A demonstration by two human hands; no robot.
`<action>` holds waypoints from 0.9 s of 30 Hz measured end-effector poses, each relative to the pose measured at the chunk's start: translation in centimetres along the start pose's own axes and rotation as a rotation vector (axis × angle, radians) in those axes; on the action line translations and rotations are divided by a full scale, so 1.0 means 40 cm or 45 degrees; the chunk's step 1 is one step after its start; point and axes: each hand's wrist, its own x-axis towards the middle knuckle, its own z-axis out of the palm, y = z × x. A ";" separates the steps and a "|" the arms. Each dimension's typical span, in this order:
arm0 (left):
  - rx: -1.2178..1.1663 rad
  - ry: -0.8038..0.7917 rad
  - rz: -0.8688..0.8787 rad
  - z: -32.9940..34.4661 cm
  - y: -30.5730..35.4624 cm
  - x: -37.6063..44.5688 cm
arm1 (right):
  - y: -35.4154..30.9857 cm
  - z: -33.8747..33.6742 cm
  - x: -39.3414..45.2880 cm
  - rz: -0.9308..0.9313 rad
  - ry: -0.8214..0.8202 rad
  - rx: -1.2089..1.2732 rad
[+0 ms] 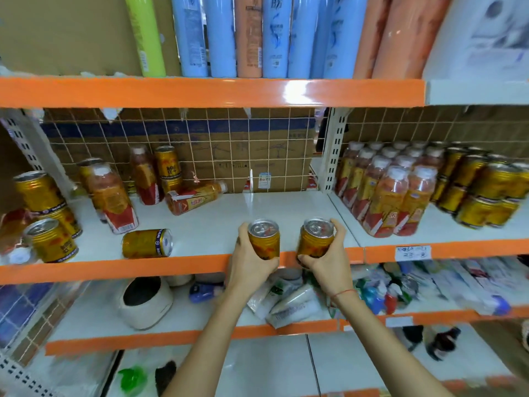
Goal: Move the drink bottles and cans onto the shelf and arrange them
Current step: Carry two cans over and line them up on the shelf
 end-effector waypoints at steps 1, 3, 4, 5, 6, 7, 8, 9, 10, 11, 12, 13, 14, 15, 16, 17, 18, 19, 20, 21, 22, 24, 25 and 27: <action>-0.014 -0.011 0.016 0.011 0.007 -0.019 | 0.001 -0.022 -0.020 -0.002 0.007 -0.016; -0.058 -0.039 0.047 0.035 0.025 -0.056 | 0.003 -0.067 -0.059 -0.009 0.015 -0.051; -0.069 -0.062 0.067 0.048 0.037 -0.071 | 0.008 -0.091 -0.074 -0.006 0.029 -0.060; -0.074 -0.086 0.093 0.063 0.048 -0.084 | 0.015 -0.116 -0.086 0.001 0.052 -0.065; -0.079 -0.115 0.117 0.078 0.061 -0.094 | 0.021 -0.143 -0.096 0.017 0.079 -0.073; -0.087 -0.145 0.138 0.095 0.077 -0.102 | 0.027 -0.170 -0.104 0.034 0.105 -0.086; -0.092 -0.175 0.156 0.112 0.094 -0.109 | 0.033 -0.199 -0.109 0.050 0.130 -0.106; -0.096 -0.202 0.177 0.130 0.114 -0.115 | 0.036 -0.229 -0.115 0.061 0.152 -0.128; -0.099 -0.227 0.197 0.149 0.136 -0.121 | 0.040 -0.260 -0.119 0.063 0.174 -0.147; -0.100 -0.251 0.213 0.168 0.158 -0.126 | 0.046 -0.292 -0.122 0.065 0.198 -0.167; -0.093 -0.274 0.230 0.190 0.181 -0.131 | 0.050 -0.324 -0.125 0.068 0.217 -0.184; -0.081 -0.298 0.245 0.215 0.204 -0.134 | 0.056 -0.356 -0.126 0.071 0.234 -0.202; -0.074 -0.316 0.265 0.241 0.227 -0.139 | 0.065 -0.389 -0.126 0.072 0.251 -0.220; -0.072 -0.331 0.285 0.269 0.251 -0.143 | 0.073 -0.423 -0.125 0.073 0.269 -0.239; -0.074 -0.345 0.300 0.299 0.277 -0.150 | 0.082 -0.458 -0.122 0.080 0.288 -0.257; -0.080 -0.360 0.313 0.330 0.304 -0.157 | 0.092 -0.496 -0.120 0.084 0.305 -0.271; -0.089 -0.378 0.330 0.363 0.331 -0.165 | 0.105 -0.536 -0.117 0.088 0.317 -0.277; -0.100 -0.394 0.354 0.398 0.359 -0.174 | 0.121 -0.577 -0.113 0.094 0.325 -0.280; -0.110 -0.406 0.377 0.436 0.386 -0.184 | 0.138 -0.621 -0.110 0.097 0.329 -0.286; -0.114 -0.410 0.394 0.476 0.413 -0.195 | 0.157 -0.666 -0.106 0.096 0.330 -0.299; -0.113 -0.401 0.409 0.516 0.441 -0.204 | 0.177 -0.711 -0.100 0.092 0.334 -0.314; -0.104 -0.391 0.424 0.597 0.499 -0.224 | 0.217 -0.800 -0.089 0.097 0.342 -0.339; -0.106 -0.389 0.417 0.635 0.526 -0.234 | 0.234 -0.842 -0.084 0.098 0.341 -0.350; -0.106 -0.385 0.415 0.706 0.579 -0.250 | 0.266 -0.918 -0.073 0.113 0.338 -0.370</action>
